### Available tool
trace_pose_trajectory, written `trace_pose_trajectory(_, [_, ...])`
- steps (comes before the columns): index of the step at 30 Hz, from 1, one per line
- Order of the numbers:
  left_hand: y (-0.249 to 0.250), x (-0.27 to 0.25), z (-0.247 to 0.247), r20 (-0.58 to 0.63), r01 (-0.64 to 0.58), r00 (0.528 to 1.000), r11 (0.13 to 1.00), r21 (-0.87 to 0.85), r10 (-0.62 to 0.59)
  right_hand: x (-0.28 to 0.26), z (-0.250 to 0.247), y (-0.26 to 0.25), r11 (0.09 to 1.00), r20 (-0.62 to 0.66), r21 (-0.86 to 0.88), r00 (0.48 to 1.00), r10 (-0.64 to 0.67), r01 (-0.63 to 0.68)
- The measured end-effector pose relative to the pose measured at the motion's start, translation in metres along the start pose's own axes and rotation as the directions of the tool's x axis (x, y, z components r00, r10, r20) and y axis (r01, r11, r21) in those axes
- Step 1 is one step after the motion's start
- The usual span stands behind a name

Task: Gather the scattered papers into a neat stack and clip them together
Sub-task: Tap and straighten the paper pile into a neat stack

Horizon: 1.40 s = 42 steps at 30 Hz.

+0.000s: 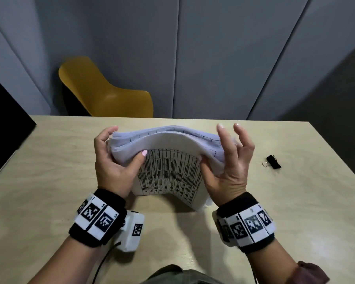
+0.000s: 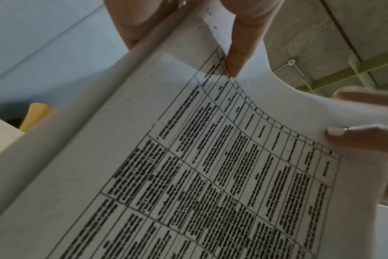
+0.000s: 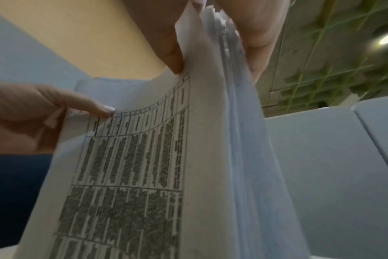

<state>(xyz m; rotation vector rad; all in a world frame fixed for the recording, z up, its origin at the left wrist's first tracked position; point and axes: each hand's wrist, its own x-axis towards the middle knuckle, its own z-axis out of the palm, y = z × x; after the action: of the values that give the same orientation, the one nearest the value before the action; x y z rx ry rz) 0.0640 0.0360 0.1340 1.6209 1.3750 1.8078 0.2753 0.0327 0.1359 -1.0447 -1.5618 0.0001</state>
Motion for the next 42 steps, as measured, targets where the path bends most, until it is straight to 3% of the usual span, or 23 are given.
trace_pose_trajectory(4, [-0.002,-0.001,0.003,0.041,0.063,0.997,0.997,-0.05,-0.061,0.003,-0.005,0.008,0.99,-0.062,0.045,0.989,0.137,-0.134])
trace_pose_trajectory(8, [-0.005,0.001,0.002,0.048,0.066,0.997,0.993,-0.098,-0.062,0.005,-0.003,0.005,0.99,-0.03,0.094,0.993,0.112,-0.108])
trace_pose_trajectory(12, [-0.005,0.001,-0.002,-0.02,0.061,0.998,0.997,-0.042,-0.062,0.002,-0.003,0.01,0.97,0.011,0.176,0.986,0.169,-0.168])
trace_pose_trajectory(14, [-0.005,0.002,-0.005,-0.032,-0.082,0.996,0.993,0.089,0.085,0.002,-0.004,0.01,0.954,0.027,0.197,0.974,0.226,-0.227])
trace_pose_trajectory(16, [-0.005,0.005,-0.006,0.02,-0.322,0.944,0.909,0.263,0.329,0.001,-0.004,0.007,0.94,0.034,0.217,0.964,0.263,-0.265])
trace_pose_trajectory(18, [-0.002,0.008,-0.005,0.081,-0.427,0.901,0.835,0.347,0.427,-0.001,-0.003,0.007,0.935,0.034,0.232,0.963,0.268,-0.269])
trace_pose_trajectory(20, [0.0,0.01,-0.007,0.071,-0.389,0.917,0.841,0.376,0.392,0.0,-0.004,0.008,0.933,0.037,0.227,0.96,0.277,-0.278])
trace_pose_trajectory(22, [-0.004,0.01,-0.012,-0.012,-0.248,0.962,0.897,0.365,0.271,0.0,-0.004,0.008,0.928,0.054,0.225,0.954,0.293,-0.298])
trace_pose_trajectory(24, [-0.005,0.01,-0.014,-0.053,-0.187,0.974,0.917,0.351,0.219,0.0,-0.003,0.007,0.923,0.062,0.226,0.95,0.306,-0.312])
trace_pose_trajectory(28, [-0.003,0.004,-0.01,0.03,-0.268,0.961,0.894,0.358,0.276,-0.002,-0.003,0.006,0.919,0.063,0.227,0.946,0.317,-0.323])
trace_pose_trajectory(31, [-0.006,0.004,-0.015,-0.018,-0.217,0.971,0.912,0.348,0.238,-0.003,-0.005,0.008,0.904,0.084,0.247,0.938,0.338,-0.348])
trace_pose_trajectory(35, [-0.002,0.003,-0.015,0.043,-0.311,0.947,0.874,0.373,0.319,-0.005,-0.005,0.01,0.919,0.064,0.218,0.944,0.324,-0.33])
trace_pose_trajectory(37, [-0.002,0.004,-0.016,0.035,-0.293,0.953,0.885,0.362,0.302,-0.005,-0.004,0.008,0.918,0.071,0.231,0.946,0.315,-0.323])
trace_pose_trajectory(42, [0.002,0.005,-0.02,0.085,-0.298,0.954,0.878,0.375,0.287,0.0,-0.007,0.002,0.991,0.086,0.091,0.992,0.095,-0.102])
